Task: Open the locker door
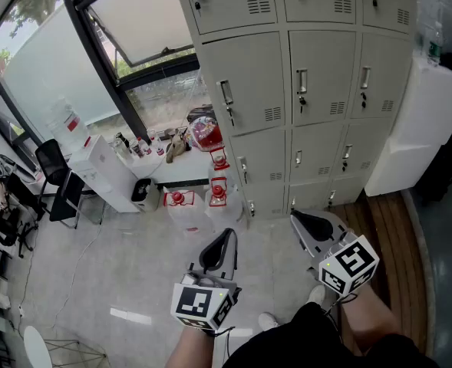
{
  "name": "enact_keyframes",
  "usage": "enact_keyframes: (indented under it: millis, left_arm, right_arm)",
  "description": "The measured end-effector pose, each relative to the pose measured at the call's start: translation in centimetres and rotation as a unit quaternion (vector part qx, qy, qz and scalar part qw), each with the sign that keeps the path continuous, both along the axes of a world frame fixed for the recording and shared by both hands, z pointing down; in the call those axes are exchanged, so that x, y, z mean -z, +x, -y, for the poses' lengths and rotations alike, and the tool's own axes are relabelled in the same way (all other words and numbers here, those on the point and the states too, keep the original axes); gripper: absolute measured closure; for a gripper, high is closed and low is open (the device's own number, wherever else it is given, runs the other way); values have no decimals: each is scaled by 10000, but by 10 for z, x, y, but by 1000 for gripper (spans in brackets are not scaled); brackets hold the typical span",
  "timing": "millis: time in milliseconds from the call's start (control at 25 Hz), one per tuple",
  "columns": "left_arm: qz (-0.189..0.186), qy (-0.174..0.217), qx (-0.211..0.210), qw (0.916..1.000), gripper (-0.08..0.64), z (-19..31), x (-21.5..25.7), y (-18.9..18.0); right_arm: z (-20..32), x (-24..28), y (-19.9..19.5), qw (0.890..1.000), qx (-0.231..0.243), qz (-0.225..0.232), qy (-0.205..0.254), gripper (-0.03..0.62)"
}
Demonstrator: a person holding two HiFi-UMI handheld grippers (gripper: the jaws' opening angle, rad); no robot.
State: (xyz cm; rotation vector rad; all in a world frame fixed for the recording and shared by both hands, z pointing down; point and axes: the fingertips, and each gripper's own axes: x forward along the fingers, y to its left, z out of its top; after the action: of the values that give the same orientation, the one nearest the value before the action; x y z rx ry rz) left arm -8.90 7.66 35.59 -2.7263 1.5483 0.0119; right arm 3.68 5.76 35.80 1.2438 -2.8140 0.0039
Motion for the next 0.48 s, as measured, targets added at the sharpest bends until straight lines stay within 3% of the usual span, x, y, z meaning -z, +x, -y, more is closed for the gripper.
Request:
enact_keyframes:
  millis: [480]
  left_arm:
    - [-144,-47,11,9999,540,-3,1,-8]
  right_arm:
    - [-3,3,-11,9999,57,76,43,538]
